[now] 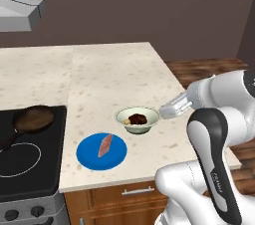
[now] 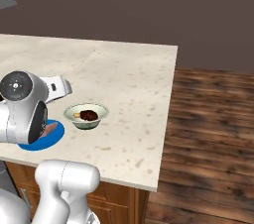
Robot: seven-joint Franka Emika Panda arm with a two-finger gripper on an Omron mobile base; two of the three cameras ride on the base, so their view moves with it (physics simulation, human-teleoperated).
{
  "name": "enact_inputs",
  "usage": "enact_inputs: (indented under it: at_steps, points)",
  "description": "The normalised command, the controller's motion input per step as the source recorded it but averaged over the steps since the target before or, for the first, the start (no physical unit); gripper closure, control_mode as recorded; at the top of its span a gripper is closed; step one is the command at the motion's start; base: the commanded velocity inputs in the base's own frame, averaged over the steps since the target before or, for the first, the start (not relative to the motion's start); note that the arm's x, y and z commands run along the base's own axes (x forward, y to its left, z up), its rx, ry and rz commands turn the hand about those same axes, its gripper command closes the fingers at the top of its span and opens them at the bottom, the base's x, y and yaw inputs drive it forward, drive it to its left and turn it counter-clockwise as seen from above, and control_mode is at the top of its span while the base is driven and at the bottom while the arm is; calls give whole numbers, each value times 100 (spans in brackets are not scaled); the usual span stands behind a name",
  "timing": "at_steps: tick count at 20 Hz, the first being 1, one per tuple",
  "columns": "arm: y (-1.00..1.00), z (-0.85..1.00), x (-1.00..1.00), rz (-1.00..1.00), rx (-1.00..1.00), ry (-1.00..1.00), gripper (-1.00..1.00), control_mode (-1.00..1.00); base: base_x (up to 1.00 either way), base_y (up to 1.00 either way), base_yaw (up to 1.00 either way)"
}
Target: Place one of the steaks on the plate and the other in the bowl. Then place the bowl in the fridge.
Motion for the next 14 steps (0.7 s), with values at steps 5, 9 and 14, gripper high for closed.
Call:
enact_inputs:
  at_steps: [5,9,14]
  points:
    - [0,0,0,0,0,0,-100,100,1,0,0]
    - [0,0,0,0,0,0,-100,100,0,0,0]
    - [-12,-7,16,-1,1,4,-100,-100,0,-1,0]
